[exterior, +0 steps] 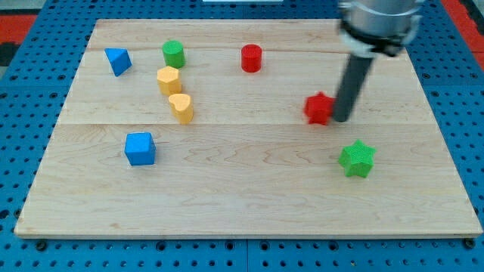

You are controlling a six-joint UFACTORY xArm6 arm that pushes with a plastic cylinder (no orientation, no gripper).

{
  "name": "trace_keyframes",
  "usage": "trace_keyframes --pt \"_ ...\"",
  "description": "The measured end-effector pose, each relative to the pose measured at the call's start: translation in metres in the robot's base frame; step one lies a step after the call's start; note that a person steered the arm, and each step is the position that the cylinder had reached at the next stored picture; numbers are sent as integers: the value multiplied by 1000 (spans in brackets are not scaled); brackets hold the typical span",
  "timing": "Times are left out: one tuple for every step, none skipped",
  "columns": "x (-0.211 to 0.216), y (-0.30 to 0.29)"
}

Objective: Move the blue cube towards right side

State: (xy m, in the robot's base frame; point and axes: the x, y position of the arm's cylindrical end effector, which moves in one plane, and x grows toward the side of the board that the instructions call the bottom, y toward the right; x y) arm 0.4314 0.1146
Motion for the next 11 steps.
trace_keyframes --pt "-1 -99" --pt "17 -108" --pt "90 -165" --pt "133 -236" --pt "152 -259" --pt "144 -300" --pt "108 -338" --pt "81 -332" --pt "72 -295" --pt "61 -244" --pt "37 -202"
